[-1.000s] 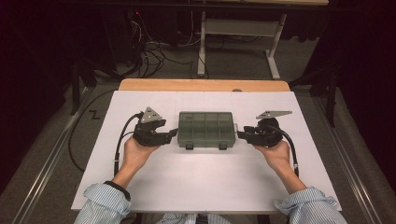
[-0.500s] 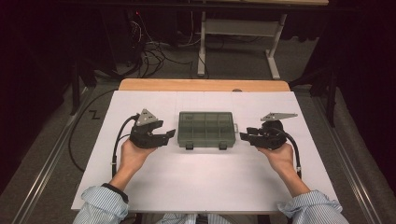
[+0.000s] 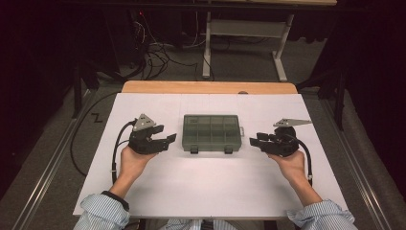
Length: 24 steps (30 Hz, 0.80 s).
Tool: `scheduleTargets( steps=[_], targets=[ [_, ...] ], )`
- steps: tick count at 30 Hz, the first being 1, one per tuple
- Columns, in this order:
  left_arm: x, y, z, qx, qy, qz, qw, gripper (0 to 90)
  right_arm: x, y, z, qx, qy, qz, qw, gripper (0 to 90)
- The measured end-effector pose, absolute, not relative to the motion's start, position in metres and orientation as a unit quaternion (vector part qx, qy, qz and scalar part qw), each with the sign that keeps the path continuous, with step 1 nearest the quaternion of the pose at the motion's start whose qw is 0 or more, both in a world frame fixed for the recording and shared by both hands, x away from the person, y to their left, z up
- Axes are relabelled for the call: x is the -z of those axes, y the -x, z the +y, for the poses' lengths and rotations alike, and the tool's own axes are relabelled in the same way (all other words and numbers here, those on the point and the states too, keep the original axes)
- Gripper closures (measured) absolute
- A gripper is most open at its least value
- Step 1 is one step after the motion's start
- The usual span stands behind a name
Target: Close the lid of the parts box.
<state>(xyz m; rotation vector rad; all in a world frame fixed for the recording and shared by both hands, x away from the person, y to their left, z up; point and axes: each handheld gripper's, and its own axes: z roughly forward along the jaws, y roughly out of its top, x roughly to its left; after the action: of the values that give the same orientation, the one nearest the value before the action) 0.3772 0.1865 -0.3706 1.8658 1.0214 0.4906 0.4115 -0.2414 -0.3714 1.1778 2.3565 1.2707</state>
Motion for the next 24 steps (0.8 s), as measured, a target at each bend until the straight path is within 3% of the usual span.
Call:
scheduleTargets(
  steps=[24],
  targets=[
    [0.382, -0.357, 0.203, -0.214, -0.742, 0.417, 0.479, 38.2, 0.382, -0.39, -0.26, -0.452, -0.405, 0.788, 0.106, 54.1]
  ],
)
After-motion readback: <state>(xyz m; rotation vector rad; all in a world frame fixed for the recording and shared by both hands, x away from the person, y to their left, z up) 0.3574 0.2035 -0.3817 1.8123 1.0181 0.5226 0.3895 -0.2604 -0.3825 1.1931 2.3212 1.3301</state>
